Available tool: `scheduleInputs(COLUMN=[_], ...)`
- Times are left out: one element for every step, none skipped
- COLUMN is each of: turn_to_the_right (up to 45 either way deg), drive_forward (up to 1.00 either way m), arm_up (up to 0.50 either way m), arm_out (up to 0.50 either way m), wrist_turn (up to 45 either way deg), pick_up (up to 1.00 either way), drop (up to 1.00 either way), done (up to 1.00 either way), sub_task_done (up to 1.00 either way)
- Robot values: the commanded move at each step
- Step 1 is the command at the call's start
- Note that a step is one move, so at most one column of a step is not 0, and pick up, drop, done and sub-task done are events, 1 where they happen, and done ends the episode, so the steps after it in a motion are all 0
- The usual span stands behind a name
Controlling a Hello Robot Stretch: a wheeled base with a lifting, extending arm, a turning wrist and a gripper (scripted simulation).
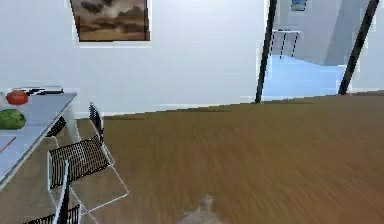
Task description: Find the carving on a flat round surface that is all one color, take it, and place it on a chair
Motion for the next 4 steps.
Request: scheduleInputs(turn_to_the_right=[-45.0,-45.0,-18.0,45.0], drive_forward=[0.0,0.0,0.0,0.0], arm_up=[0.0,0.0,0.0,0.0], arm_out=[0.0,0.0,0.0,0.0], wrist_turn=[0.0,0.0,0.0,0.0], pick_up=[0.0,0.0,0.0,0.0], drop=[0.0,0.0,0.0,0.0], done=[0.0,0.0,0.0,0.0], sub_task_done=[0.0,0.0,0.0,0.0])
